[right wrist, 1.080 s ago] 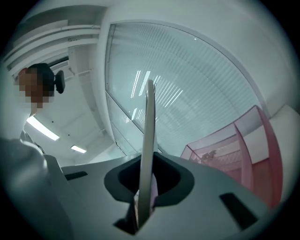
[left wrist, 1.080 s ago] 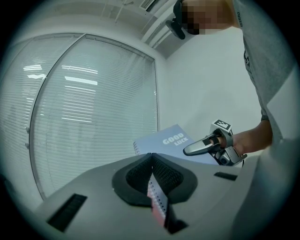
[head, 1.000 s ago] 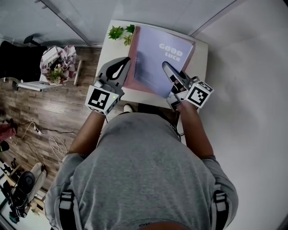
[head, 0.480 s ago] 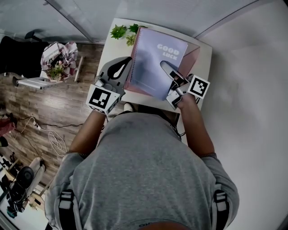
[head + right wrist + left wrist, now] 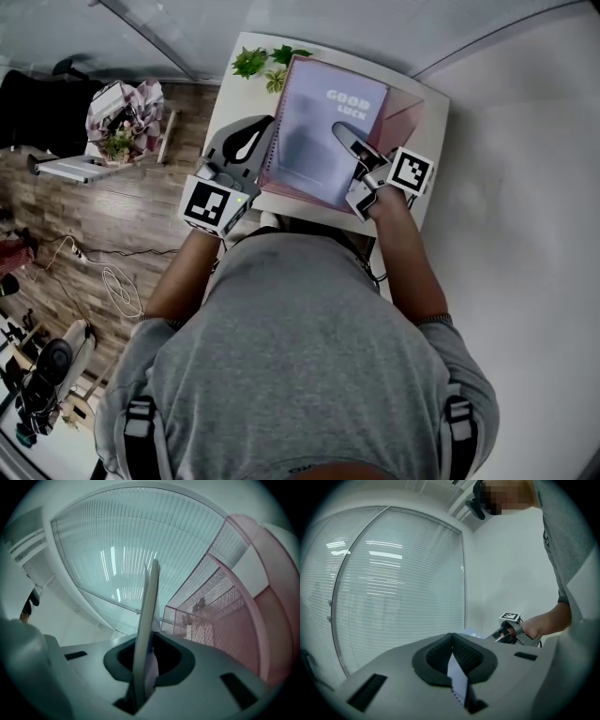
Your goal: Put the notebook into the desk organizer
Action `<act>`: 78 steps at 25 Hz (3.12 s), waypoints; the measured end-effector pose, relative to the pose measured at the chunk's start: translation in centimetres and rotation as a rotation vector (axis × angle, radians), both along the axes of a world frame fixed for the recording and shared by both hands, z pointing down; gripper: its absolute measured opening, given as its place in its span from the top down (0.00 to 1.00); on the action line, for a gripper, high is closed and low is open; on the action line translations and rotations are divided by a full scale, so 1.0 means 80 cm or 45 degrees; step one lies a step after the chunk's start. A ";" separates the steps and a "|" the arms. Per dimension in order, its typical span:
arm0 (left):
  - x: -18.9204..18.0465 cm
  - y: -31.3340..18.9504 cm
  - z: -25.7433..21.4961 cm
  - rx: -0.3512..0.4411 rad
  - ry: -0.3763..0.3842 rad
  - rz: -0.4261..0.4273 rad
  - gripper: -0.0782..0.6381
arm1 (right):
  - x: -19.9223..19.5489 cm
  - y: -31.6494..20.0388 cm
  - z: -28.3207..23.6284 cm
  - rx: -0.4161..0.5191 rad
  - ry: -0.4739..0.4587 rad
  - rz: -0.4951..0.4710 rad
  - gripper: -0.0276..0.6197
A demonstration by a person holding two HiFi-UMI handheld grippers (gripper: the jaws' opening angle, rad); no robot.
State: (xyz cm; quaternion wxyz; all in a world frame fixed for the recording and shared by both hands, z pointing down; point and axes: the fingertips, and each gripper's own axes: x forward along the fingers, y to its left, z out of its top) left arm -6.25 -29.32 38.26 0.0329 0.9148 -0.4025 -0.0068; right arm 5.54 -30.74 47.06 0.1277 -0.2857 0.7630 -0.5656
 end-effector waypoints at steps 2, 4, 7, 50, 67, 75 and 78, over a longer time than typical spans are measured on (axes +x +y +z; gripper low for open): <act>0.002 -0.008 0.005 0.011 -0.002 0.002 0.86 | 0.001 -0.009 0.014 -0.010 0.039 -0.007 0.89; 0.003 -0.013 0.007 0.016 0.006 -0.003 0.86 | 0.005 -0.015 0.029 -0.033 0.097 -0.006 0.90; 0.004 -0.009 0.002 0.008 0.007 -0.009 0.86 | 0.003 -0.011 0.029 -0.043 0.121 -0.019 0.89; -0.001 -0.014 0.018 -0.036 -0.007 -0.032 0.86 | 0.009 -0.034 0.044 0.015 0.753 0.046 0.16; -0.010 0.013 0.010 -0.006 0.012 -0.026 0.86 | -0.009 -0.019 0.063 0.405 1.466 -0.246 0.11; -0.012 0.024 0.007 0.011 0.034 -0.004 0.86 | -0.001 -0.014 0.090 0.402 1.646 -0.310 0.11; -0.014 0.030 0.008 0.010 0.025 0.000 0.86 | 0.003 -0.010 0.103 0.382 1.696 -0.330 0.11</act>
